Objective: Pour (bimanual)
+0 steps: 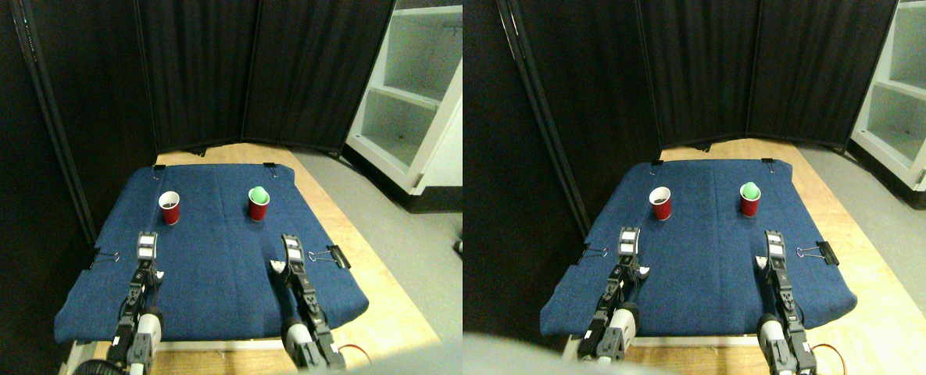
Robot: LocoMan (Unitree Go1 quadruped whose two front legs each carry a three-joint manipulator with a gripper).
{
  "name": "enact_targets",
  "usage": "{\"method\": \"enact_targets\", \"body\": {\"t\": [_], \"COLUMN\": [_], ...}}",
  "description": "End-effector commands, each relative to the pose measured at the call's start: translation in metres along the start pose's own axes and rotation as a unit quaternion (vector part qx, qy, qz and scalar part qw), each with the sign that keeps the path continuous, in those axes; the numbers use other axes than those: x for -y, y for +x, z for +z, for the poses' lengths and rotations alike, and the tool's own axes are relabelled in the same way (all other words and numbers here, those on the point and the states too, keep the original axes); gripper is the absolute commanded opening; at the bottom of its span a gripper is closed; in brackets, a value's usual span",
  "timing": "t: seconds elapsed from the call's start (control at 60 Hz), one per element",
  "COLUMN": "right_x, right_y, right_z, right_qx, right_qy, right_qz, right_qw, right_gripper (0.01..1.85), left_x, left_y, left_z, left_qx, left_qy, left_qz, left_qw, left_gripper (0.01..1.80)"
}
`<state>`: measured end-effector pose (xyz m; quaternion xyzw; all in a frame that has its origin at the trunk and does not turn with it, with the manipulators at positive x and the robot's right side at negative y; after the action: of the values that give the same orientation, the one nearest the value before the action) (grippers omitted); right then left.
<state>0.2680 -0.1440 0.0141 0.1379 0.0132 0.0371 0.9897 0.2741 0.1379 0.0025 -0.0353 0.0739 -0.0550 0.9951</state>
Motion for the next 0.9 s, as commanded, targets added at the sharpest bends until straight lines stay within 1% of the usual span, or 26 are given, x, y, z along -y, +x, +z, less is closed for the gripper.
{"method": "enact_targets", "body": {"t": [0.017, 0.033, 0.05, 0.15, 0.233, 0.267, 0.333, 0.367, 0.45, 0.5, 0.517, 0.583, 0.6, 0.617, 0.633, 0.667, 0.683, 0.717, 0.733, 0.75, 0.767, 0.817, 0.833, 0.85, 0.867, 0.9], "right_x": [-0.004, -0.004, -0.006, -0.008, -0.006, -0.007, -0.006, -0.008, -0.008, -0.008, -0.008, -0.010, -0.010, -0.010, -0.010, -0.009, -0.008, -0.007, -0.007, -0.007, -0.006, -0.004, -0.003, -0.002, -0.001, 0.000], "right_y": [0.003, 0.003, 0.005, 0.008, 0.013, 0.015, 0.017, 0.018, 0.022, 0.027, 0.027, 0.032, 0.033, 0.033, 0.034, 0.038, 0.039, 0.043, 0.045, 0.045, 0.046, 0.052, 0.052, 0.054, 0.056, 0.058], "right_z": [0.016, 0.016, 0.021, 0.030, 0.039, 0.044, 0.048, 0.052, 0.058, 0.061, 0.061, 0.060, 0.059, 0.059, 0.058, 0.055, 0.054, 0.051, 0.049, 0.049, 0.048, 0.042, 0.041, 0.040, 0.037, 0.035], "right_qx": [0.034, 0.034, 0.040, 0.049, 0.064, 0.064, 0.066, 0.071, 0.074, 0.079, 0.079, 0.079, 0.077, 0.077, 0.077, 0.074, 0.073, 0.068, 0.069, 0.069, 0.071, 0.066, 0.064, 0.060, 0.058, 0.056], "right_qy": [0.010, 0.010, 0.016, 0.056, 0.086, 0.102, 0.120, 0.129, 0.154, 0.161, 0.161, 0.182, 0.190, 0.190, 0.194, 0.213, 0.219, 0.242, 0.259, 0.259, 0.270, 0.324, 0.330, 0.340, 0.356, 0.375], "right_qz": [-0.007, -0.007, -0.003, -0.004, 0.010, -0.012, -0.022, -0.034, -0.039, -0.045, -0.045, -0.060, -0.064, -0.064, -0.065, -0.065, -0.064, -0.065, -0.062, -0.062, -0.060, -0.071, -0.073, -0.076, -0.081, -0.088], "right_qw": [0.999, 0.999, 0.999, 0.997, 0.994, 0.993, 0.990, 0.989, 0.985, 0.983, 0.983, 0.978, 0.977, 0.977, 0.976, 0.972, 0.971, 0.966, 0.961, 0.961, 0.958, 0.941, 0.939, 0.936, 0.929, 0.921], "right_gripper": [0.63, 0.63, 0.64, 0.67, 0.67, 0.68, 0.70, 0.71, 0.74, 0.75, 0.75, 0.78, 0.79, 0.79, 0.80, 0.82, 0.83, 0.86, 0.87, 0.87, 0.86, 0.88, 0.89, 0.91, 0.92, 0.94], "left_x": [0.008, 0.008, 0.010, 0.010, 0.009, 0.008, 0.008, 0.007, 0.007, 0.006, 0.006, 0.006, 0.005, 0.005, 0.004, 0.002, 0.002, -0.002, -0.003, -0.003, -0.004, -0.010, -0.011, -0.013, -0.015, -0.017], "left_y": [0.000, 0.000, 0.000, 0.001, 0.002, 0.003, 0.004, 0.006, 0.009, 0.012, 0.012, 0.017, 0.019, 0.019, 0.020, 0.023, 0.024, 0.029, 0.032, 0.032, 0.033, 0.040, 0.041, 0.043, 0.045, 0.047], "left_z": [0.021, 0.021, 0.027, 0.035, 0.041, 0.044, 0.047, 0.050, 0.056, 0.061, 0.061, 0.064, 0.063, 0.063, 0.062, 0.059, 0.058, 0.054, 0.052, 0.052, 0.051, 0.045, 0.044, 0.042, 0.040, 0.037], "left_qx": [0.030, 0.030, 0.032, 0.041, 0.039, 0.043, 0.046, 0.048, 0.051, 0.053, 0.053, 0.061, 0.061, 0.061, 0.061, 0.058, 0.059, 0.061, 0.060, 0.060, 0.059, 0.059, 0.059, 0.060, 0.061, 0.062], "left_qy": [-0.007, -0.007, -0.021, -0.046, -0.083, -0.101, -0.117, -0.132, -0.155, -0.194, -0.194, -0.239, -0.258, -0.258, -0.271, -0.298, -0.308, -0.346, -0.355, -0.355, -0.356, -0.389, -0.394, -0.405, -0.412, -0.419], "left_qz": [-0.004, -0.004, 0.005, 0.011, 0.036, 0.041, 0.035, 0.032, 0.034, 0.050, 0.050, 0.071, 0.076, 0.076, 0.079, 0.099, 0.102, 0.111, 0.117, 0.117, 0.121, 0.137, 0.140, 0.149, 0.155, 0.160], "left_qw": [1.000, 1.000, 0.999, 0.998, 0.995, 0.993, 0.991, 0.990, 0.986, 0.978, 0.978, 0.967, 0.961, 0.961, 0.958, 0.948, 0.944, 0.930, 0.926, 0.926, 0.925, 0.909, 0.907, 0.900, 0.896, 0.892], "left_gripper": [0.95, 0.95, 0.93, 0.90, 0.89, 0.89, 0.89, 0.87, 0.87, 0.88, 0.88, 0.89, 0.89, 0.89, 0.89, 0.90, 0.90, 0.88, 0.87, 0.87, 0.87, 0.88, 0.87, 0.87, 0.86, 0.85]}}
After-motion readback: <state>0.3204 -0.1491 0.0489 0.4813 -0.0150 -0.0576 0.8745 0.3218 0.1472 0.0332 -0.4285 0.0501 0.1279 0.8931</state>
